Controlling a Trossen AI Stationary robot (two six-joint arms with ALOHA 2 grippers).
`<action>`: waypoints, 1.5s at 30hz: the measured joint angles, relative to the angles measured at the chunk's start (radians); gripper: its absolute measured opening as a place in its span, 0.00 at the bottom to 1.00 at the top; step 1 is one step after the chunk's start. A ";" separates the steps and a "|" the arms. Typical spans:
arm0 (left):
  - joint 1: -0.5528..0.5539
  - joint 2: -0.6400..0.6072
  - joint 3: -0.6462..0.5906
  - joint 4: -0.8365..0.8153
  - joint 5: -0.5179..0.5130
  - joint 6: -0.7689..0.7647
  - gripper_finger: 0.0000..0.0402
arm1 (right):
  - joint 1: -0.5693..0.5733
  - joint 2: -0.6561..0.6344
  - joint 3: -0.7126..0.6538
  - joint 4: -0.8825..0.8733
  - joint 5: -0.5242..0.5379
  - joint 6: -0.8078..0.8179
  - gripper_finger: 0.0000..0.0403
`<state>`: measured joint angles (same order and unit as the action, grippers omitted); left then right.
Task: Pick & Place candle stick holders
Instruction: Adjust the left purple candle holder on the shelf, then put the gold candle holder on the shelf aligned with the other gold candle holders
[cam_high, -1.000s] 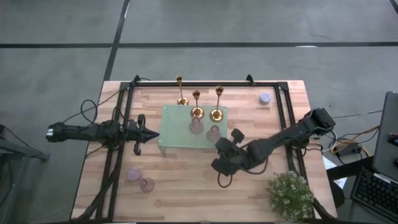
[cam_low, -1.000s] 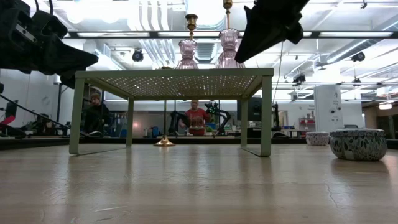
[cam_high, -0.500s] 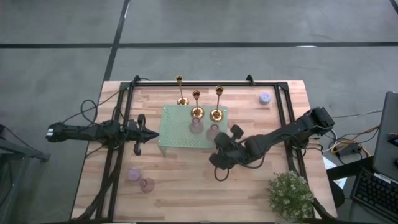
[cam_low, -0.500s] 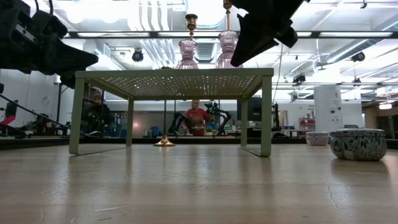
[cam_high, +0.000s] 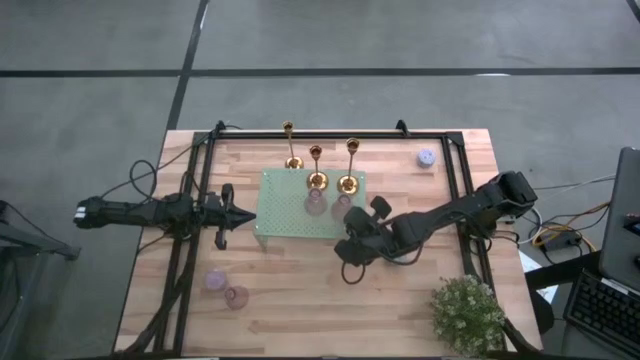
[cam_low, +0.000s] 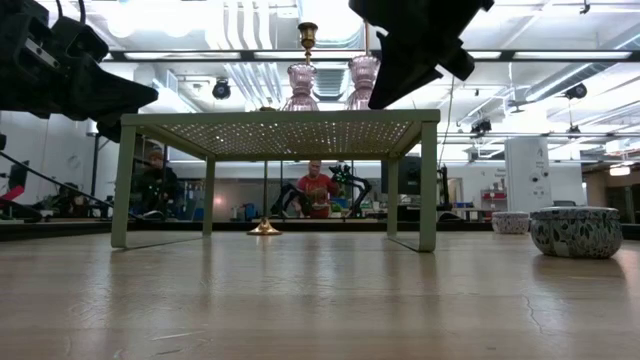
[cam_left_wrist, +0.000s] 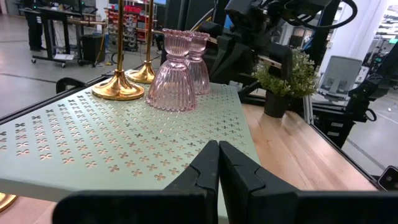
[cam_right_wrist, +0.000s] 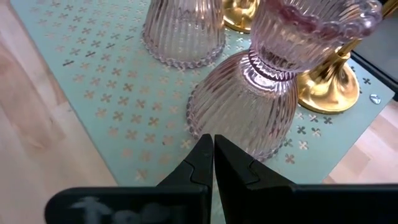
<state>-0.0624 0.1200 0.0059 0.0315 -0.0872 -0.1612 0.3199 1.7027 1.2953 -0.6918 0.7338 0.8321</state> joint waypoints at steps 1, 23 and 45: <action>0.000 0.000 0.000 0.000 0.000 0.000 0.03 | -0.003 0.000 0.000 0.000 0.001 0.003 0.02; 0.000 0.000 0.000 0.000 0.000 0.000 0.03 | -0.021 0.000 0.000 -0.007 0.032 0.040 0.02; 0.000 0.000 0.000 0.000 0.000 0.000 0.03 | 0.046 -0.051 0.001 -0.003 -0.006 0.030 0.02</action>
<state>-0.0624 0.1196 0.0059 0.0311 -0.0868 -0.1612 0.3658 1.6512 1.2961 -0.6944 0.7279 0.8619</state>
